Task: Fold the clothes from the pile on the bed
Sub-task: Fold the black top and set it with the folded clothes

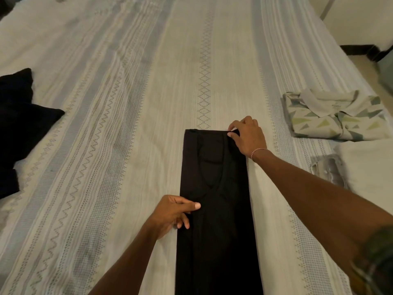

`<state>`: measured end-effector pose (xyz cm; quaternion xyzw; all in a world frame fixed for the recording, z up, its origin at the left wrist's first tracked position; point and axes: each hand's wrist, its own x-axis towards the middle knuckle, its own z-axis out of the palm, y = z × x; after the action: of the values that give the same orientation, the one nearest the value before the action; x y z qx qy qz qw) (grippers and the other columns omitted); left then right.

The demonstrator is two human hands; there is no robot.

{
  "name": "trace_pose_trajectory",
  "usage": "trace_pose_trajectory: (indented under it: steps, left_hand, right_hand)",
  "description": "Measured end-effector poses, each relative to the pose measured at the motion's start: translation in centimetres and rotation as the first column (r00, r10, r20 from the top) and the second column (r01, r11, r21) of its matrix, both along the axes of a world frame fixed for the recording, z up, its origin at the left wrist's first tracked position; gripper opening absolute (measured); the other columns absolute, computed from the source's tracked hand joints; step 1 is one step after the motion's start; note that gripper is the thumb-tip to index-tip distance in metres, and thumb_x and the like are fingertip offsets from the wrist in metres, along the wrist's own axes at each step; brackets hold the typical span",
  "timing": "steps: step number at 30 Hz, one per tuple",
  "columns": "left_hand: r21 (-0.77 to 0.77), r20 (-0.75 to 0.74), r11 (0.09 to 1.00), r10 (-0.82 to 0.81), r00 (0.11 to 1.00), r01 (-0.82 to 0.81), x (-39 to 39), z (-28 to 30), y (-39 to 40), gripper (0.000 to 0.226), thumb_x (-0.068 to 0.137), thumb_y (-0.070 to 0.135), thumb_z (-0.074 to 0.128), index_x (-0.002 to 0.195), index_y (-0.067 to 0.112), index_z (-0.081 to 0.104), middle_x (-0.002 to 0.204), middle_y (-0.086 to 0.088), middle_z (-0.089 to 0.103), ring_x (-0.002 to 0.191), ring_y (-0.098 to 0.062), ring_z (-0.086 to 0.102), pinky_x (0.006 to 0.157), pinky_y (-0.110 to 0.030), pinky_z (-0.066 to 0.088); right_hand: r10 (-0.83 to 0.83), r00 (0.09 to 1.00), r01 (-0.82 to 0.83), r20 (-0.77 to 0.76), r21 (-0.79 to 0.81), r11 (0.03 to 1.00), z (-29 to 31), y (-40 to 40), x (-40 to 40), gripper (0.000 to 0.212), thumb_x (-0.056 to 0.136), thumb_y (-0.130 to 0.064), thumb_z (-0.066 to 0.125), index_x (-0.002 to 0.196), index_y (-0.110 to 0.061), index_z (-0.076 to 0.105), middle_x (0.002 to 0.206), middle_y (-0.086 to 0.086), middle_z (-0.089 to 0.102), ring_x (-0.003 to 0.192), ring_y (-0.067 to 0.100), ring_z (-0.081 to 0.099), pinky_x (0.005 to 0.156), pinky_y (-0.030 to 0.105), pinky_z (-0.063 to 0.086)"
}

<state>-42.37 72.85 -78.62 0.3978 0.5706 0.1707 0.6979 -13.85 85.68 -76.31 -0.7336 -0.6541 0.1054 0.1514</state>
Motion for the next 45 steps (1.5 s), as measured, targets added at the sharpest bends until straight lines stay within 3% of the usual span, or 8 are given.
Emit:
trace_pose_trajectory:
  steps: [7, 11, 19, 26, 37, 39, 42, 45]
  left_hand:
    - [0.045, 0.011, 0.996, 0.076, 0.997, -0.076, 0.2, 0.0, -0.7, 0.020, 0.078, 0.018, 0.081, 0.090, 0.001, 0.077, 0.087, -0.017, 0.076, 0.046, -0.018, 0.061, 0.040, -0.021, 0.041]
    - [0.074, 0.030, 0.986, 0.150, 0.988, -0.152, 0.4, 0.8, -1.2, 0.022, 0.079, 0.015, 0.082, 0.095, 0.001, 0.076, 0.088, -0.015, 0.076, 0.049, -0.016, 0.064, 0.045, -0.019, 0.047]
    - [0.239, -0.096, 0.928, 0.317, 0.944, -0.287, -0.2, 3.1, -4.6, 0.028, 0.081, 0.010, 0.083, 0.102, 0.002, 0.067, 0.088, -0.016, 0.075, 0.069, -0.022, 0.074, 0.068, -0.029, 0.062]
    - [0.389, -0.609, 0.896, 0.076, 0.789, 0.214, -2.4, 4.7, -16.3, 0.053, 0.075, 0.050, 0.084, 0.107, 0.016, 0.059, 0.093, 0.001, 0.063, 0.086, -0.016, 0.061, 0.076, -0.028, 0.048]
    - [0.038, -0.718, 0.947, -0.196, 0.667, 0.319, -5.9, 4.4, -34.4, 0.041, 0.079, 0.048, 0.081, 0.068, 0.014, 0.060, 0.065, -0.001, 0.065, 0.059, -0.014, 0.065, 0.061, -0.029, 0.056]
    - [-0.082, -0.645, 0.952, -0.277, 0.712, 0.296, -6.5, 4.3, -36.6, 0.038, 0.078, 0.043, 0.084, 0.082, 0.009, 0.067, 0.075, -0.007, 0.072, 0.064, -0.018, 0.071, 0.064, -0.030, 0.061]
    - [-0.246, -0.426, 0.949, -0.287, 0.858, 0.196, -7.3, 5.0, -39.8, 0.035, 0.081, 0.026, 0.084, 0.097, 0.001, 0.066, 0.073, -0.010, 0.072, 0.061, -0.019, 0.073, 0.052, -0.025, 0.057]
    - [-0.265, -0.295, 0.961, -0.159, 0.942, 0.079, -8.2, 5.2, -41.9, 0.037, 0.081, 0.023, 0.084, 0.102, -0.001, 0.066, 0.076, -0.011, 0.075, 0.068, -0.022, 0.075, 0.057, -0.026, 0.059]
  right_hand:
    - [-0.074, 0.978, 0.108, -0.197, 0.166, 0.980, -1.7, -8.7, -3.3, 0.046, 0.100, -0.032, 0.058, 0.141, -0.014, 0.047, 0.142, 0.013, 0.046, 0.126, 0.029, 0.046, 0.103, 0.044, 0.045]
    - [-0.005, 0.998, 0.020, -0.065, 0.233, 0.972, -2.2, -19.4, -7.1, 0.043, 0.100, -0.033, 0.059, 0.137, -0.012, 0.055, 0.147, 0.014, 0.046, 0.139, 0.031, 0.041, 0.114, 0.045, 0.037]
    - [0.306, 0.941, -0.292, 0.146, -0.106, 0.950, -3.2, -39.4, -15.8, 0.060, 0.107, -0.053, 0.027, 0.153, -0.016, 0.037, 0.160, 0.004, 0.036, 0.149, 0.022, 0.031, 0.117, 0.048, 0.036]
    - [0.260, 0.947, -0.209, 0.190, -0.249, 0.946, -1.8, -47.0, -18.0, 0.071, 0.106, -0.058, 0.022, 0.157, -0.009, 0.026, 0.165, 0.012, 0.021, 0.153, 0.029, 0.018, 0.120, 0.051, 0.023]
    - [0.202, 0.971, -0.235, -0.126, -0.377, 0.896, 0.3, -61.6, -22.6, 0.067, 0.106, -0.057, 0.013, 0.156, -0.015, 0.029, 0.165, 0.000, 0.016, 0.153, 0.016, 0.019, 0.122, 0.040, 0.009]
    - [0.081, 0.936, -0.188, -0.341, -0.294, 0.937, 1.8, -62.2, -22.1, 0.068, 0.100, -0.058, 0.007, 0.155, -0.023, 0.026, 0.162, -0.016, 0.009, 0.150, -0.001, 0.003, 0.126, 0.026, 0.006]
    - [-0.271, 0.878, 0.252, -0.395, -0.102, 0.962, 2.0, -63.2, -19.9, 0.042, 0.103, -0.039, 0.044, 0.136, -0.017, 0.058, 0.147, -0.005, 0.048, 0.139, 0.009, 0.039, 0.116, 0.025, 0.033]
    - [-0.549, 0.751, 0.489, -0.367, -0.250, 0.836, 2.0, -63.2, -17.3, 0.042, 0.095, -0.026, 0.067, 0.132, -0.010, 0.053, 0.126, 0.006, 0.057, 0.112, 0.023, 0.057, 0.091, 0.033, 0.051]
